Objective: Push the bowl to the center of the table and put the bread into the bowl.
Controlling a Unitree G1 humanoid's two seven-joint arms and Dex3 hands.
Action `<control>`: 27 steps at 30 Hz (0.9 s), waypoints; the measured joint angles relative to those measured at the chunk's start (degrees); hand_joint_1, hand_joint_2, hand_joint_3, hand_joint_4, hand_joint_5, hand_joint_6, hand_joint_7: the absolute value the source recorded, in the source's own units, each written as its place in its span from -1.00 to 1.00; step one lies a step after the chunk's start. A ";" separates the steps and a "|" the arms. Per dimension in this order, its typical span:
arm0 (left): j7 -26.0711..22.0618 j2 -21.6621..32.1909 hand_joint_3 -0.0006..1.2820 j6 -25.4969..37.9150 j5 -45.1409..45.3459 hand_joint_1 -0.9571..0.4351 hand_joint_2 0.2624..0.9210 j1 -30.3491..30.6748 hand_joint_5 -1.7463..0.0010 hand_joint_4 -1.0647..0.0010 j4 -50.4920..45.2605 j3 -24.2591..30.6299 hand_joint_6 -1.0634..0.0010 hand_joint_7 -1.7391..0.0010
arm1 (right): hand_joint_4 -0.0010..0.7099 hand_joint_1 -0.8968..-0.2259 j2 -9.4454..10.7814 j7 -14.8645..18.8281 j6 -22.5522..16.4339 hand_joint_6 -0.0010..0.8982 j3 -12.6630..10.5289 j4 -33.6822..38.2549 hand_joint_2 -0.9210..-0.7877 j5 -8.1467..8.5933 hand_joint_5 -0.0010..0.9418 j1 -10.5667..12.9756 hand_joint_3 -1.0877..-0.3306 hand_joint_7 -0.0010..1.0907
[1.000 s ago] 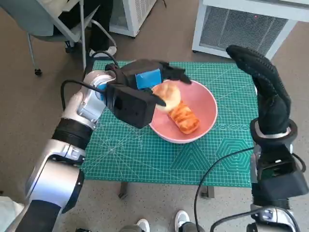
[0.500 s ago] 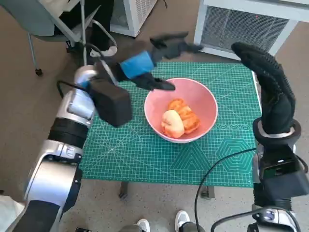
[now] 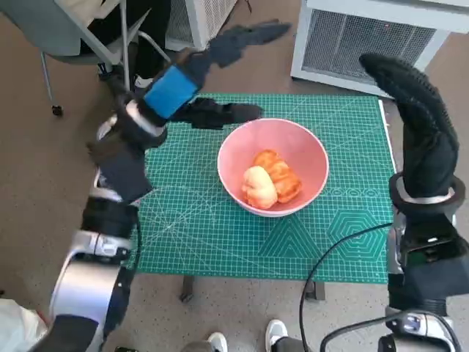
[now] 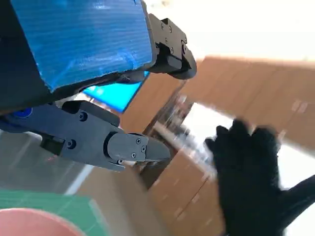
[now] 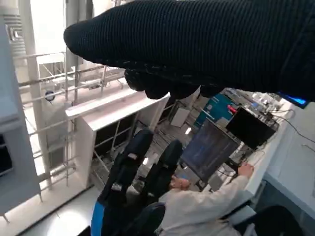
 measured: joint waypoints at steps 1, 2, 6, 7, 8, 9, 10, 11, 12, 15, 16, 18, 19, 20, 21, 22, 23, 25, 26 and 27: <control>0.27 -0.38 -0.55 -0.02 -0.77 -0.23 1.00 0.76 0.92 0.20 -1.03 0.51 0.32 0.61 | -0.34 -0.10 0.00 0.00 0.18 -0.98 0.00 -0.09 -1.00 0.08 -0.99 -0.12 -0.20 -0.02; 0.61 -0.66 -0.54 0.00 -1.34 -0.22 1.00 1.38 0.92 0.20 -2.02 0.90 0.32 0.61 | -0.33 -0.10 0.00 0.00 0.32 -0.98 0.02 -0.18 -1.00 0.08 -0.99 -0.25 -0.20 -0.02; 2.17 -1.90 -0.47 0.25 -2.98 -0.24 1.00 3.49 0.95 0.20 -5.69 2.10 0.53 0.39 | -0.33 -0.13 0.00 0.00 1.04 -0.99 0.07 -0.65 -1.00 0.15 -0.99 -0.79 -0.20 -0.01; 2.78 -2.44 -0.46 0.28 -3.31 -0.24 1.00 4.03 0.95 0.20 -6.60 2.51 0.55 0.36 | -0.33 -0.13 0.00 0.00 1.31 -0.99 0.11 -0.82 -1.00 0.18 -0.99 -0.98 -0.20 0.00; 3.36 -2.97 -0.45 0.24 -3.82 -0.24 1.00 4.51 0.95 0.20 -7.40 2.85 0.59 0.33 | -0.33 -0.13 0.01 0.00 1.57 -0.99 0.16 -1.00 -1.00 0.28 -0.99 -1.22 -0.20 0.00; 3.92 -3.53 -0.44 0.22 -4.36 -0.25 1.00 5.02 0.95 0.20 -8.07 3.17 0.61 0.30 | -0.34 -0.13 0.01 0.00 1.77 -0.99 0.21 -1.12 -1.00 0.41 -0.99 -1.52 -0.20 0.00; 4.33 -3.88 -0.44 0.22 -4.59 -0.26 1.00 5.35 0.96 0.20 -8.48 3.36 0.64 0.29 | -0.34 -0.13 0.02 0.00 1.93 -0.99 0.23 -1.22 -1.00 0.46 -0.99 -1.74 -0.20 0.00; 4.94 -4.45 -0.43 0.34 -4.85 -0.28 1.00 5.92 0.96 0.20 -9.18 3.73 0.67 0.26 | -0.35 -0.13 0.02 0.00 2.13 -0.99 0.29 -1.30 -1.00 0.46 -0.99 -2.03 -0.20 0.01; 5.51 -4.92 -0.42 0.39 -5.15 -0.28 1.00 6.35 0.96 0.21 -9.58 3.95 0.69 0.24 | -0.35 -0.13 0.02 0.00 2.22 -0.99 0.31 -1.31 -1.00 0.46 -1.00 -2.24 -0.20 0.01; 6.88 -6.25 -0.42 1.21 -5.75 -0.32 1.00 7.89 0.97 0.24 -11.22 4.34 0.73 0.22 | -0.36 -0.10 0.06 0.00 2.44 -1.00 0.38 -1.34 -1.00 0.45 -1.00 -3.00 -0.20 0.01; 7.23 -6.71 -0.41 1.86 -6.11 -0.32 1.00 8.54 0.97 0.24 -12.03 4.41 0.73 0.21 | -0.36 -0.09 0.06 0.00 2.50 -1.00 0.39 -1.33 -1.00 0.45 -1.00 -3.24 -0.20 0.01; 7.73 -7.53 -0.41 2.98 -6.87 -0.34 1.00 9.66 0.98 0.26 -13.52 4.44 0.76 0.19 | -0.36 -0.07 0.12 0.00 2.58 -1.00 0.45 -1.33 -1.00 0.42 -1.00 -3.68 -0.19 0.00; 7.81 -7.84 -0.41 3.57 -7.18 -0.35 1.00 10.18 0.98 0.27 -14.28 4.45 0.77 0.18 | -0.36 -0.07 0.15 0.00 2.64 -1.00 0.48 -1.33 -1.00 0.42 -1.00 -3.88 -0.19 0.00; 7.84 -8.15 -0.41 4.30 -7.55 -0.35 1.00 10.74 0.98 0.27 -15.07 4.44 0.78 0.16 | -0.36 -0.08 0.20 0.00 2.73 -1.00 0.53 -1.33 -1.00 0.41 -1.00 -4.08 -0.19 0.00; 7.85 -8.49 -0.41 5.01 -7.92 -0.35 1.00 11.28 0.98 0.28 -15.88 4.43 0.79 0.15 | -0.36 -0.08 0.26 0.00 2.86 -0.99 0.59 -1.33 -1.00 0.41 -1.00 -4.23 -0.18 0.00; 7.80 -8.83 -0.41 5.63 -8.31 -0.35 1.00 11.76 0.98 0.28 -16.53 4.38 0.79 0.15 | -0.36 -0.09 0.34 0.00 3.03 -0.99 0.64 -1.33 -1.00 0.41 -1.00 -4.35 -0.18 0.01; 7.74 -9.12 -0.40 6.19 -8.83 -0.35 1.00 12.12 0.99 0.28 -17.10 4.33 0.80 0.14 | -0.36 -0.10 0.40 0.00 3.18 -0.98 0.68 -1.33 -1.00 0.41 -1.00 -4.44 -0.18 0.01; 7.56 -9.68 -0.40 7.36 -9.69 -0.35 1.00 12.95 0.99 0.29 -18.33 4.20 0.82 0.11 | -0.36 -0.10 0.51 0.00 3.43 -0.98 0.81 -1.32 -1.00 0.42 -1.00 -4.57 -0.18 0.02; 7.43 -9.83 -0.40 7.77 -9.98 -0.36 1.00 13.21 0.99 0.29 -18.70 4.12 0.83 0.10 | -0.36 -0.10 0.52 0.00 3.52 -0.98 0.85 -1.32 -1.00 0.42 -1.00 -4.58 -0.17 0.02; 7.24 -9.97 -0.40 8.27 -10.25 -0.36 1.00 13.47 0.99 0.29 -19.16 4.08 0.84 0.09 | -0.36 -0.09 0.53 0.02 3.69 -0.98 0.90 -1.33 -1.00 0.43 -1.00 -4.58 -0.17 0.02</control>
